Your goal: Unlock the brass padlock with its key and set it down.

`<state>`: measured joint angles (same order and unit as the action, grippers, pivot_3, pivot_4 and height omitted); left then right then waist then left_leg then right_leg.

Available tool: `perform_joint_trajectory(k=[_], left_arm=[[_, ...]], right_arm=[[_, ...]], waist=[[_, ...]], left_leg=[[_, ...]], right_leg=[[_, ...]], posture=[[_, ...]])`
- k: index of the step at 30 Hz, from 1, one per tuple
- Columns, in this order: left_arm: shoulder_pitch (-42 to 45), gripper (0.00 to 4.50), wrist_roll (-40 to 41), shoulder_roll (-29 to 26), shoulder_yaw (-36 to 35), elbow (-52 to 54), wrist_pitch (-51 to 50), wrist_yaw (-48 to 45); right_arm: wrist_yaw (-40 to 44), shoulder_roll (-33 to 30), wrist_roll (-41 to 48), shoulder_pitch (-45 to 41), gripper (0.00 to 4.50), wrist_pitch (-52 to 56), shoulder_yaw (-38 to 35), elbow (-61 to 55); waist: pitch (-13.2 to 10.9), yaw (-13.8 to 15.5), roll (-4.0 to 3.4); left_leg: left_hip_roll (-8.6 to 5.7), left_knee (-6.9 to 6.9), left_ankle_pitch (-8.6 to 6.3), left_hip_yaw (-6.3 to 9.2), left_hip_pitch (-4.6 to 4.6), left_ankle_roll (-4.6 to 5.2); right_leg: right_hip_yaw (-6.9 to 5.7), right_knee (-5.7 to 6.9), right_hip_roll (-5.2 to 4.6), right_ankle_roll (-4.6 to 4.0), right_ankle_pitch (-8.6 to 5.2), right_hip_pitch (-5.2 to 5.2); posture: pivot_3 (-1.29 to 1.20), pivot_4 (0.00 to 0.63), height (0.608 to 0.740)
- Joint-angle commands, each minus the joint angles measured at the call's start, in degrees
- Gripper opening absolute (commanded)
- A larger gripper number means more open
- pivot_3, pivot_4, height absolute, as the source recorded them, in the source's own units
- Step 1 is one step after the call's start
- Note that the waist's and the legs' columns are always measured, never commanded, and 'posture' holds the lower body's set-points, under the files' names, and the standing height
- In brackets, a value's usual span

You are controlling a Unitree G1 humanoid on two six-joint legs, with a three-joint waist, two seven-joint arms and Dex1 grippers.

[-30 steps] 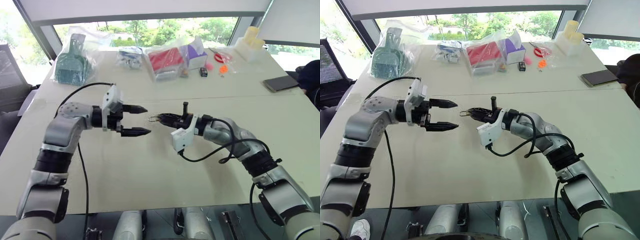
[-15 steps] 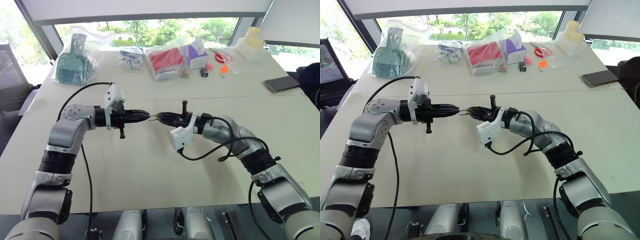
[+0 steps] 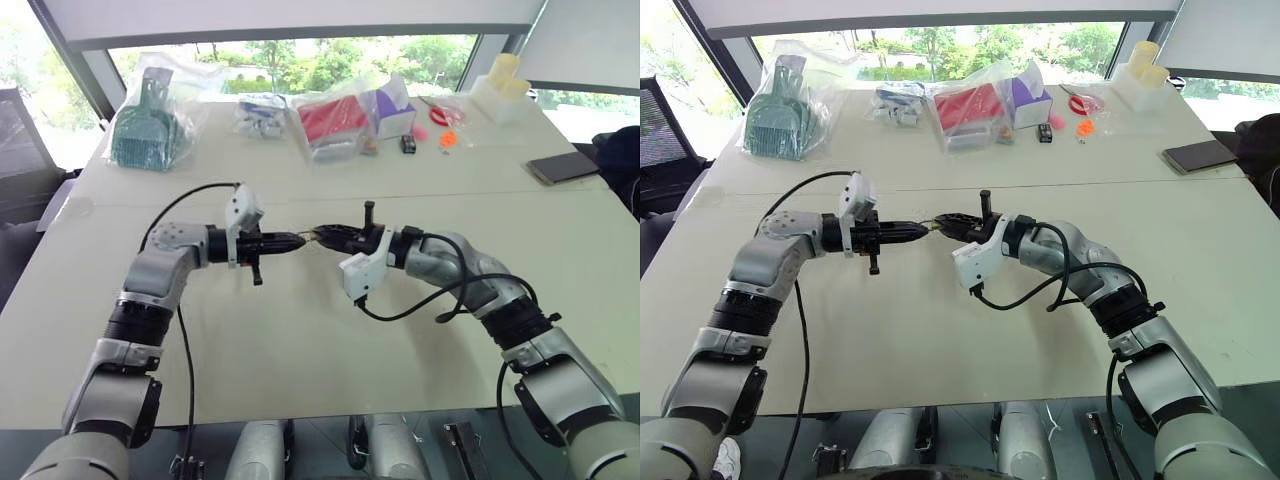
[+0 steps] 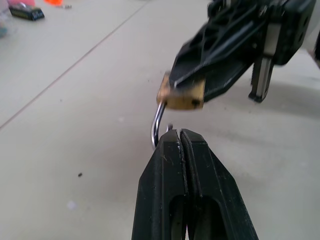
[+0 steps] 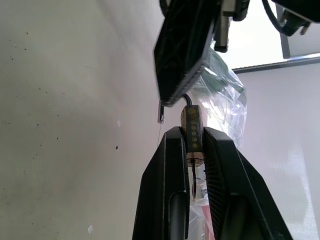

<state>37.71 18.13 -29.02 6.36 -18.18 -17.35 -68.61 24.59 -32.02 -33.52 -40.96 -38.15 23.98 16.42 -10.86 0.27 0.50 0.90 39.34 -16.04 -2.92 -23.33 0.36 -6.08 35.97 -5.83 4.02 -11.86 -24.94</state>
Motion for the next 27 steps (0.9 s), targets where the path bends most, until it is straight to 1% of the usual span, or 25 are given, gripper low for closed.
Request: perform_joint_trajectory(k=[1, 6, 10, 16, 20, 27], left_arm=[[1.1, 0.02, -1.0, 0.1, -0.4, -1.7, 3.0, -0.2], [2.4, 0.02, -1.3, 1.4, -2.1, -4.9, 5.3, 2.0], [2.3, 0.02, 0.3, 1.3, -2.7, -3.9, 3.2, 1.1], [-1.9, 0.02, 0.1, -3.2, 0.7, 2.7, -1.8, -5.7], [-3.7, 0.02, 0.1, -5.3, 1.2, 4.6, -3.1, -8.2], [0.1, 0.02, 1.2, -0.7, -2.6, 1.7, -3.1, -2.1]], right_arm=[[-0.1, 0.3, 1.3, -0.5, 0.00, -0.1, -1.4, -2.8], [0.1, 0.3, 1.4, 0.0, 0.00, 0.4, -1.4, -3.6], [0.3, 0.4, 1.5, 0.3, 0.00, 0.6, -1.4, -3.9], [0.1, 0.6, 1.4, 0.1, 0.00, 0.6, -1.4, -3.5], [-0.4, 0.6, 1.2, -0.9, 0.00, 0.5, -1.6, -2.5], [0.4, 1.4, 1.6, 0.0, 0.00, 1.0, -1.2, -3.8]], waist=[[0.0, 0.0, 0.00], [0.0, 0.1, 0.00], [0.0, 0.1, 0.00], [0.0, -0.2, 0.00], [0.0, -0.5, 0.00], [0.0, -0.1, 0.00]], left_leg=[[0.00, 0.00, 0.00, 0.00, 0.00, 0.00], [0.00, 0.00, 0.00, 0.00, 0.00, 0.00], [0.00, 0.00, 0.00, 0.00, 0.00, 0.00], [0.01, -0.01, 0.00, -0.01, 0.00, 0.00], [0.02, -0.02, 0.00, 0.00, 0.00, 0.00], [0.01, -0.01, 0.00, 0.03, 0.00, 0.00]], right_leg=[[0.00, 0.00, 0.00, 0.00, 0.00, 0.00], [0.00, 0.00, 0.00, 0.00, 0.00, 0.00], [0.00, 0.00, 0.00, 0.00, 0.00, 0.00], [0.00, 0.02, 0.00, 0.00, 0.00, -0.02], [0.00, 0.03, 0.00, 0.00, 0.00, -0.02], [0.01, 0.02, 0.00, 0.00, 0.00, -0.02]], posture=[[0.00, 0.150, 0.740], [0.00, 0.150, 0.740], [0.00, 0.150, 0.740], [0.00, 0.150, 0.740], [0.00, 0.150, 0.740], [0.00, 0.150, 0.740]])
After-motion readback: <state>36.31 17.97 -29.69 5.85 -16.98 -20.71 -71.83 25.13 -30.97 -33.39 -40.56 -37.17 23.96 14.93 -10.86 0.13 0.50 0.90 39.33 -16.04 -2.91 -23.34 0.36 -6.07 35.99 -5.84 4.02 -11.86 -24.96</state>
